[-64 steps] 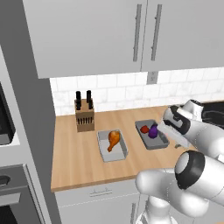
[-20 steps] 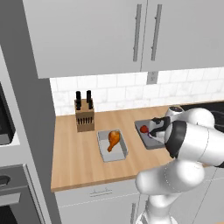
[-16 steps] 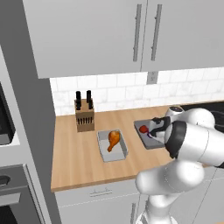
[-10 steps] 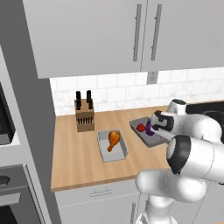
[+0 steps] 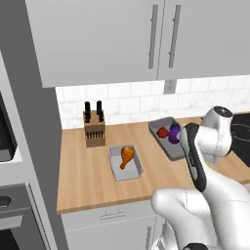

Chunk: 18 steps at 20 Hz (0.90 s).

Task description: Take the meat container that has the chicken drumstick and place it on the second highest rack of the freezer. Then take the vegetable container that has the eggplant and bell pepper and place it on the highest rack of the freezer.

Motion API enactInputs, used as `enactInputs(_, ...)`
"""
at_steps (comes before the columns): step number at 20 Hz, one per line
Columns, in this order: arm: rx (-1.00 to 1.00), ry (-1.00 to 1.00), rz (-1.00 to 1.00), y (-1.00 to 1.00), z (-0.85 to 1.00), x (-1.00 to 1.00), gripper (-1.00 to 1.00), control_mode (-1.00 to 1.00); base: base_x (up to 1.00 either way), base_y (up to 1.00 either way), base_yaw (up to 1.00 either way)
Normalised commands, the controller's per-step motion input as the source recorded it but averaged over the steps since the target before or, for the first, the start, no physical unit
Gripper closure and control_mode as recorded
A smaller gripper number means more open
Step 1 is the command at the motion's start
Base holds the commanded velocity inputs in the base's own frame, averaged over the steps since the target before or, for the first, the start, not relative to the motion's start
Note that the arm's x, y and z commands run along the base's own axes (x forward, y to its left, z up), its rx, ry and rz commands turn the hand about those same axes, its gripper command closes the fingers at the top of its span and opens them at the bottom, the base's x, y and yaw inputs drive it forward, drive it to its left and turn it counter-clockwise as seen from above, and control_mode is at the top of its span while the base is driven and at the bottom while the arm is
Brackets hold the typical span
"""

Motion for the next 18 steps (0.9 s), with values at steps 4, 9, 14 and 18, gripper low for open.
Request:
enactInputs(4,0.0,-0.23,-0.08,0.37,0.15,-0.93,1.0,-1.0,0.0,0.0,0.0)
enactInputs(9,0.0,-0.19,-0.03,0.35,0.0,-0.6,1.0,1.0,-0.4,0.22,0.0)
enactInputs(14,0.0,0.0,0.0,0.0,0.0,0.0,1.0,1.0,-1.0,0.81,0.11)
enactInputs(18,0.0,0.0,0.0,0.0,0.0,0.0,1.0,1.0,-0.81,1.0,0.53)
